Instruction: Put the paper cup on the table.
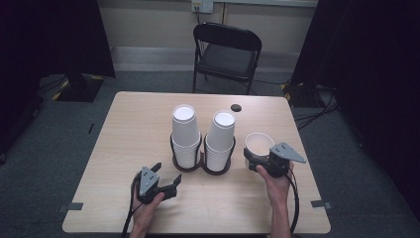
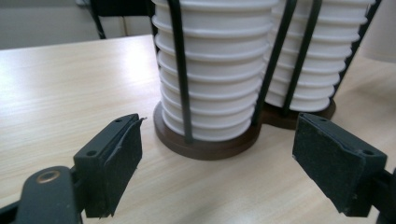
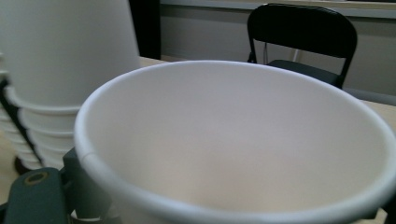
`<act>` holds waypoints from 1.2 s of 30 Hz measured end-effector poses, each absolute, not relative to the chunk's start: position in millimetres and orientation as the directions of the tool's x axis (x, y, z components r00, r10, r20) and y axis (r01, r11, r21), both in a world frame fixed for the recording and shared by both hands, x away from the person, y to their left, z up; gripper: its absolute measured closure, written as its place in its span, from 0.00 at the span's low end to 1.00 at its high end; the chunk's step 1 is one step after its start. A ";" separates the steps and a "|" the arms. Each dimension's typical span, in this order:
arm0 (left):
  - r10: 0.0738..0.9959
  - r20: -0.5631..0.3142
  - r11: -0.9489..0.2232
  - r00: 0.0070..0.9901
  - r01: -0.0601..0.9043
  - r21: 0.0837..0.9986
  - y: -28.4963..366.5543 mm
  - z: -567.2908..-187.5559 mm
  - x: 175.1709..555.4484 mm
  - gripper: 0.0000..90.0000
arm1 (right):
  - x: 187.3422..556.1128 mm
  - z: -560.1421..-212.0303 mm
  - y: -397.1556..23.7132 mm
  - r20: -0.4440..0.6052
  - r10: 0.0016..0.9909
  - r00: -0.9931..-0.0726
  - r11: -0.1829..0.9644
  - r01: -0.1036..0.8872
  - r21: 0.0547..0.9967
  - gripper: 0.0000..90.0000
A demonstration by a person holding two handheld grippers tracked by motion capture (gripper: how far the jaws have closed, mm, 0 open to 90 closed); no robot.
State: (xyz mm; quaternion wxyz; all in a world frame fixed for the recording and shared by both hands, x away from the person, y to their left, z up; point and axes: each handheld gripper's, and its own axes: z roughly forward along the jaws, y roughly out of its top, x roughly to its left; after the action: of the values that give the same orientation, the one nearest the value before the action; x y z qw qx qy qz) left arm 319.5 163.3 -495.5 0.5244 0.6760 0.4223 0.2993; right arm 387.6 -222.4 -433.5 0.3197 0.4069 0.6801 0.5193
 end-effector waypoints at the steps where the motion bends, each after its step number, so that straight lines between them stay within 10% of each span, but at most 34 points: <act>1: 0.885 -0.041 -0.087 0.465 0.251 0.964 163.8 -495.7 319.1 0.17 | 391.3 -435.0 -223.4 -0.018 0.890 -0.456 0.133 0.220 0.966 0.13; 36: 0.900 -0.046 -0.040 0.434 0.187 0.981 166.1 -497.4 311.4 0.19 | 429.8 -474.3 -227.0 0.025 0.931 -0.365 0.116 0.360 0.926 0.12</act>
State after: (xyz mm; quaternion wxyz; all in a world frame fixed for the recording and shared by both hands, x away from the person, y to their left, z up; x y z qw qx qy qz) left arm 311.4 166.1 -497.4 0.5497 0.6442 0.4218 0.3239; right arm 429.8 -227.0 -474.3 0.3060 0.4734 0.6815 0.4668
